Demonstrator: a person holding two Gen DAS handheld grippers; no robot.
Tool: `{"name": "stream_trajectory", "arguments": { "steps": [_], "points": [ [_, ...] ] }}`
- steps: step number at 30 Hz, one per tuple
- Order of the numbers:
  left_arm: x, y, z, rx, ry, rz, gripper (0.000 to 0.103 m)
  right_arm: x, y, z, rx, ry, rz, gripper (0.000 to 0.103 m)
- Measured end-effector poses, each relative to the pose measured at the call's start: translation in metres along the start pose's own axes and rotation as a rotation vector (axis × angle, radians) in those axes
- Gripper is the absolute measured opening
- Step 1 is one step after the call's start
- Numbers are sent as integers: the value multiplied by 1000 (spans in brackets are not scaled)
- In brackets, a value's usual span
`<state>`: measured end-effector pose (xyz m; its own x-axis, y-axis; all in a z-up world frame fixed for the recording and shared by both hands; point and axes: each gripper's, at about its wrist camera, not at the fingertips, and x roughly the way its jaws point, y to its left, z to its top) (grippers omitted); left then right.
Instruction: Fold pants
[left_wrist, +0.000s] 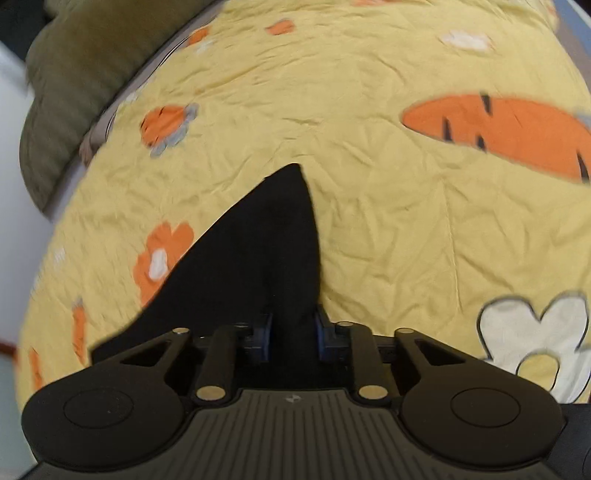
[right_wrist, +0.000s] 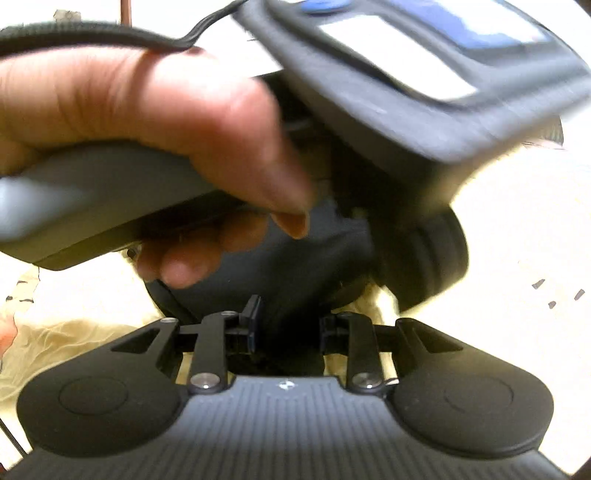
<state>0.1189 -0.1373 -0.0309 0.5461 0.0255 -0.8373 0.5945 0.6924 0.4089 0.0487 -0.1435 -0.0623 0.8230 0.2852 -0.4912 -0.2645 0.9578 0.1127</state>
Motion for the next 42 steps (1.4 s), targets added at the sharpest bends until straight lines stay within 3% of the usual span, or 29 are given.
{"name": "stream_trajectory", "arguments": {
  "steps": [4,5,9,11,16,29,33,38,42],
  "points": [
    [-2,14,-4,-109,-23,-54,14,-3,-17,-5,117,10,43,39],
    [-2,18,-5,-143,-29,-72,14,-3,-24,-7,168,19,59,46],
    [0,32,-9,-254,-44,-131,13,6,-66,-18,470,79,200,48],
    [-1,35,-11,-296,-56,-145,13,10,-73,-17,503,95,245,28],
    [-6,44,-6,-369,-86,-178,12,2,-69,-10,430,63,255,16],
    [-5,13,41,-416,-155,-248,12,-46,-137,-7,414,-2,160,14],
    [6,0,50,-412,-151,-277,24,-58,-159,-20,487,5,108,14],
    [-10,26,36,-500,-246,-380,28,-67,-167,-35,503,43,43,37],
    [-28,59,16,-606,-321,-288,28,-94,-166,-34,472,-35,-85,43]
  ]
}}
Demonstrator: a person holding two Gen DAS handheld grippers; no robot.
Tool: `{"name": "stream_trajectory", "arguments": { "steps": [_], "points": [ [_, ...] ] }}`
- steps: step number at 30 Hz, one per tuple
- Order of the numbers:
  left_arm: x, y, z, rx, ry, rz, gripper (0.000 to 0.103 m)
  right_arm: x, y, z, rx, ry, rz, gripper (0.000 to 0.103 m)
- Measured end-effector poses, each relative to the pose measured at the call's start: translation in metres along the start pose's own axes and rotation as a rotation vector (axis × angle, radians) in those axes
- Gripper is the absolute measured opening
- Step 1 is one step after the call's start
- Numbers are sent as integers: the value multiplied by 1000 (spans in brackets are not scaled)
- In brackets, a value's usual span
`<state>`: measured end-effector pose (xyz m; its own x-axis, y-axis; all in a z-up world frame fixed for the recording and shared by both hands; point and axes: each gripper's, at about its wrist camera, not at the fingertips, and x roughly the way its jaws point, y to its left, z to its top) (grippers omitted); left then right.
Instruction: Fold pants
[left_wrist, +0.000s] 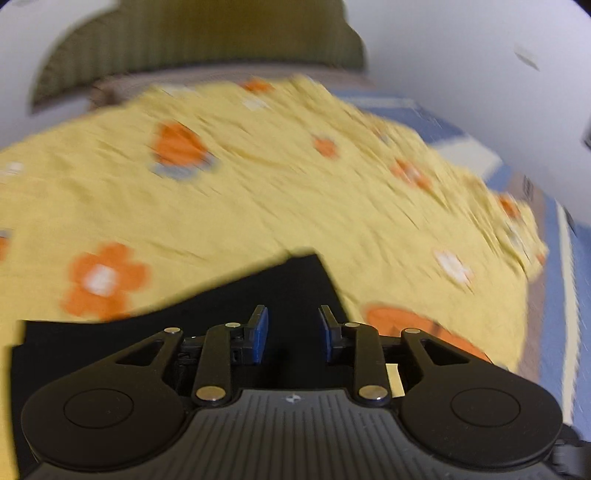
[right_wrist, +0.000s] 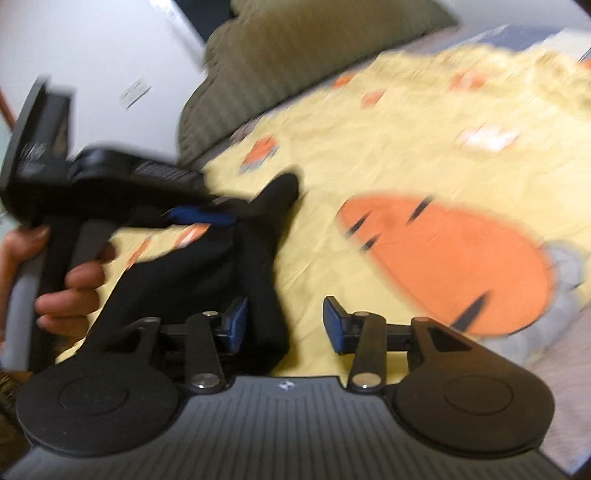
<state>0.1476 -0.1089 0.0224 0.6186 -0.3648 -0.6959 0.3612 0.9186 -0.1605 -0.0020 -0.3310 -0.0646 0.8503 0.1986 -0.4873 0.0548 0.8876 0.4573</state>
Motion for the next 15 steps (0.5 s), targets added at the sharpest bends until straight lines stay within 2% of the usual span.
{"name": "stream_trajectory", "arguments": {
  "steps": [2,5,9,11,12,13,14,15],
  "points": [
    [-14,15,-3,-22,-50,51,28,-2,16,8,-61,-65,-30,43],
    [-26,36,-13,-44,-75,125,28,2,29,20,-122,-82,28,43],
    [-25,70,-36,-88,-50,206,28,40,47,29,-91,-12,153,43],
    [-14,87,-49,-99,1,258,28,67,54,31,-62,35,152,46],
    [-11,95,-56,-104,10,259,28,82,50,31,-42,68,138,48],
    [-10,99,-61,-98,-11,238,28,96,43,30,-21,106,109,48],
    [-12,100,-65,-81,-35,230,28,98,40,33,-12,127,86,43],
    [-16,98,-67,-67,-44,237,28,99,38,32,-21,112,83,41]
  ]
}}
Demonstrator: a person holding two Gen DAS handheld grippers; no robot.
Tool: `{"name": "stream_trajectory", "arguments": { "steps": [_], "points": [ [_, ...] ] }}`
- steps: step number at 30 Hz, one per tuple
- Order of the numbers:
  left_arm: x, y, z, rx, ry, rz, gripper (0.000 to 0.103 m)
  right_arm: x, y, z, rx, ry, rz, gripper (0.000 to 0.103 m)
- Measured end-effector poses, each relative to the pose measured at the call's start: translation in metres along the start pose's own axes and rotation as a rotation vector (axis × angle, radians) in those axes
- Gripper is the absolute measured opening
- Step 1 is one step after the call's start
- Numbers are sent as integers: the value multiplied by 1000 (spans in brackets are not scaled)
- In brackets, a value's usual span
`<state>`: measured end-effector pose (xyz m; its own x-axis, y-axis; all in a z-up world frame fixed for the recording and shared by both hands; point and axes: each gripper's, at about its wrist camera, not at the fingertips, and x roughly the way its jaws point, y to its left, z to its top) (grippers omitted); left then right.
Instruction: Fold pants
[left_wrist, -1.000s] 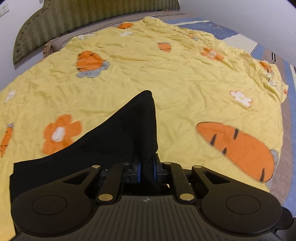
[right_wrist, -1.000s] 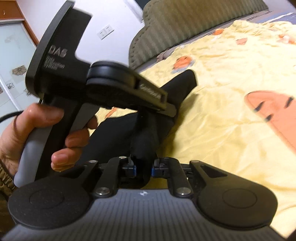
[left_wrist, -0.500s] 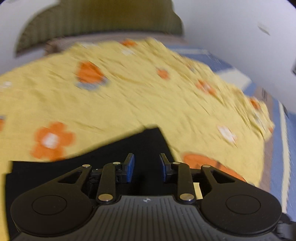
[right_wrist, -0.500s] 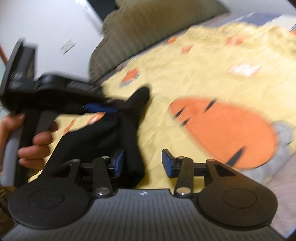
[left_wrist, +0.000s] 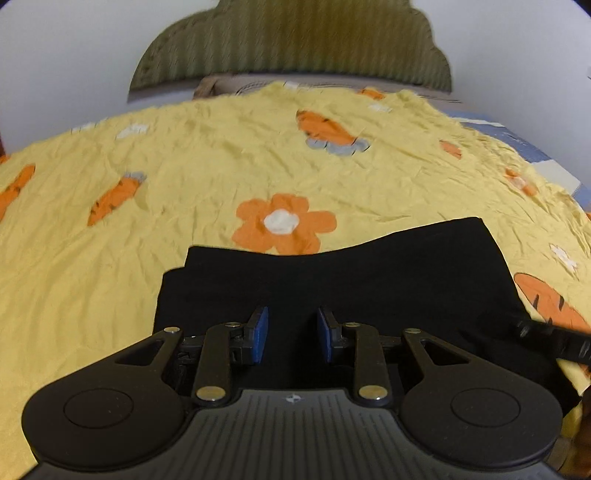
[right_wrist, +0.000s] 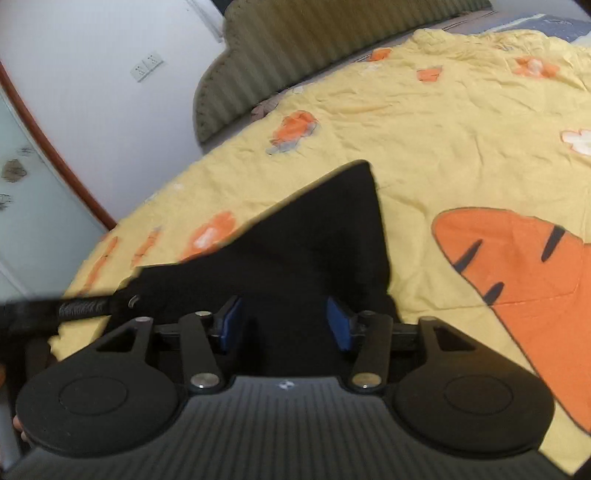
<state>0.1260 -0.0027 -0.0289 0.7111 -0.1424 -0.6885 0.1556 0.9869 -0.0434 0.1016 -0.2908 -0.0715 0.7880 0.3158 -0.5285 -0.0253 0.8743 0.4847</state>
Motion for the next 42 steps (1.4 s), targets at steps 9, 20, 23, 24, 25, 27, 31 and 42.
{"name": "stream_trajectory", "arguments": {
  "steps": [9,20,23,24,25,27,31,42],
  "points": [
    [-7,-3,-21,56,-38,143,77,-24,36,-18,-201,-45,-150,62],
    [-29,1,-34,45,-70,182,77,-48,63,-40,-416,-92,-222,61],
    [-29,-4,-39,63,-79,202,77,-37,66,-51,-457,-33,-238,66],
    [-30,-5,-39,72,-79,208,77,-33,64,-54,-471,-31,-243,67],
    [-31,-7,-39,78,-79,214,77,-34,63,-56,-473,-40,-249,72],
    [-34,-7,-38,76,-78,215,77,-36,63,-53,-453,-41,-258,74],
    [-42,-8,-40,59,-75,208,77,-46,67,-50,-429,-77,-259,75],
    [-75,-17,-52,25,-81,178,77,-113,94,-62,-505,-162,-237,91]
  ]
}}
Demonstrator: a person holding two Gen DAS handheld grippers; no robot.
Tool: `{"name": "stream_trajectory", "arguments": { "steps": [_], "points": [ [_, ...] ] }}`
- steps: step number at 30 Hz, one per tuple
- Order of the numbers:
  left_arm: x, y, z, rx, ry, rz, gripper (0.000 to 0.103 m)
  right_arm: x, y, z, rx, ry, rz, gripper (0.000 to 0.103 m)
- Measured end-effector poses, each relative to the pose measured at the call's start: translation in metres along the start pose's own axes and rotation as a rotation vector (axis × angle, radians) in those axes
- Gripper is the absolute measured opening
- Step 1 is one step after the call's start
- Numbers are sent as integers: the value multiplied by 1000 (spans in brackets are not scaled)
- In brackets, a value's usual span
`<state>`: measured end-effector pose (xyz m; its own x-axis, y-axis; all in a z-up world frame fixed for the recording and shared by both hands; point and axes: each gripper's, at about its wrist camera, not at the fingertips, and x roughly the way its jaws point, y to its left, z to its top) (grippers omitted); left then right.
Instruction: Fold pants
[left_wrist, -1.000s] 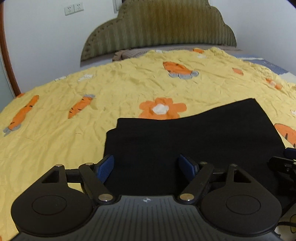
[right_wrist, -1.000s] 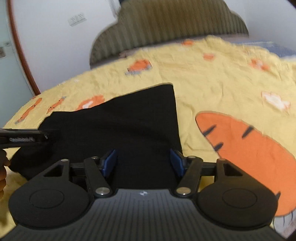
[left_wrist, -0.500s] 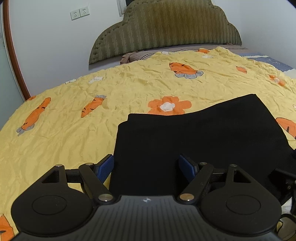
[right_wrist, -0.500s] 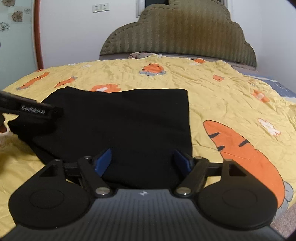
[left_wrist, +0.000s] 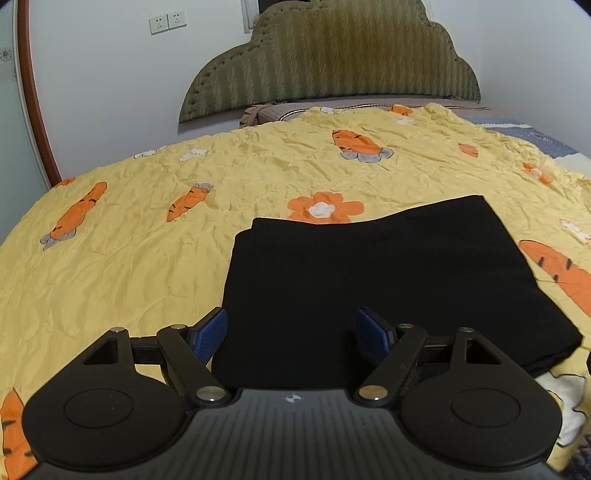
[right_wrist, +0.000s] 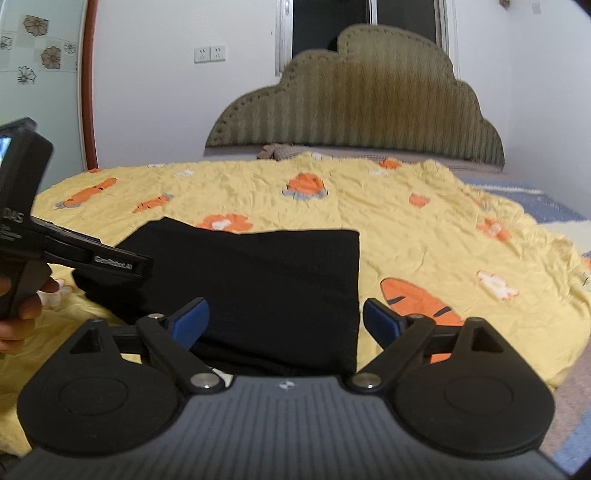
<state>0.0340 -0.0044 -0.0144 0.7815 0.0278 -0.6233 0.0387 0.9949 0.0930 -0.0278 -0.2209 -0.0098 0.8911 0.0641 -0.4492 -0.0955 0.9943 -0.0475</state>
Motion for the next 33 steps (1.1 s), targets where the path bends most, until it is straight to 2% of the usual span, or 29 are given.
{"name": "stream_trajectory", "arguments": {
  "steps": [8,13,22,28,33],
  "points": [
    [-30,-2,-11,2,-24,6,77,-37,14,-4,-32,-47,-20,103],
    [-44,0,-15,-4,-43,16,82,-46,19,-10,26,-43,-2,103],
    [-55,4,-26,-16,-39,28,82,-43,25,-24,174,25,-10,103],
    [-51,5,-37,-13,-13,20,82,-37,44,-32,127,52,-65,103],
    [-48,3,-45,-1,1,29,82,-32,50,-33,98,85,-63,103]
  ]
}}
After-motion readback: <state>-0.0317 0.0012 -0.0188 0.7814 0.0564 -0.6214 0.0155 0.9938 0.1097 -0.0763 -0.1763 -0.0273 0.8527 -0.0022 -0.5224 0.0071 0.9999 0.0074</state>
